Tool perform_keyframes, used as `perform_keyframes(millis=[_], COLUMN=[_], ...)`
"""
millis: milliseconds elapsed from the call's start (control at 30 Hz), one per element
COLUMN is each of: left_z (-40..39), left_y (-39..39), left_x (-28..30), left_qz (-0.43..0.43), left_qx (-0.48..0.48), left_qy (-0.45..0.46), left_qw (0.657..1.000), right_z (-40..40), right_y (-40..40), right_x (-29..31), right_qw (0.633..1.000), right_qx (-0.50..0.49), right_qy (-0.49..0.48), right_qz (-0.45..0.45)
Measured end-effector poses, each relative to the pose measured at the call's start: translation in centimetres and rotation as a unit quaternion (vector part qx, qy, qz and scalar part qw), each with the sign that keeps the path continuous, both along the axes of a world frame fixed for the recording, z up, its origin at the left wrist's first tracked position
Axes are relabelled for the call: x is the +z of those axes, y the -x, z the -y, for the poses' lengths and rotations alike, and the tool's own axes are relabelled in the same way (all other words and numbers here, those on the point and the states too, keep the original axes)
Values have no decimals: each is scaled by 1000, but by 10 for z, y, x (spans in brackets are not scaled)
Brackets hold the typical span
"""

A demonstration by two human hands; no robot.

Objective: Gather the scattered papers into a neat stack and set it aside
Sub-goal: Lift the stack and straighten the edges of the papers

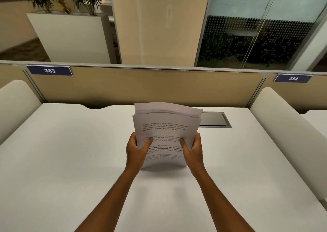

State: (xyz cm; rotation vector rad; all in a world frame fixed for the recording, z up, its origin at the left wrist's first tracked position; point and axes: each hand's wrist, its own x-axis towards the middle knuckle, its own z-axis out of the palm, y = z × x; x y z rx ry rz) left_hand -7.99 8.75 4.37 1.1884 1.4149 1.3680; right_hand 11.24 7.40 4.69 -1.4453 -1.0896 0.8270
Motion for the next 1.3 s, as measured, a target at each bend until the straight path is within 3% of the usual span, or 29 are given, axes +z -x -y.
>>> perform_keyframes(millis=[200,600,1000,1167,1300], left_z=[-9,-5,-10,-24,-37], left_y=[2,-1,-5,-12,-23], left_x=[-9,10,13,50,81], left_qz=[-5,10,-43,17,26], left_qx=[-22,-13,11,71,131], left_qy=[25,-18,-34,-78,-62], left_qw=[999,1000,998,994,989], right_z=[-5,-6,-13,-23,-37], right_y=[0,1,3,6,14], right_x=[11,12,19,41,74], right_qw=[1000,1000,999,993,983], right_qx=[3,-3,-15,-59,-129], right_qy=[-14,-19,-31,-99,-123], right_qz=[3,22,3,-25,-52])
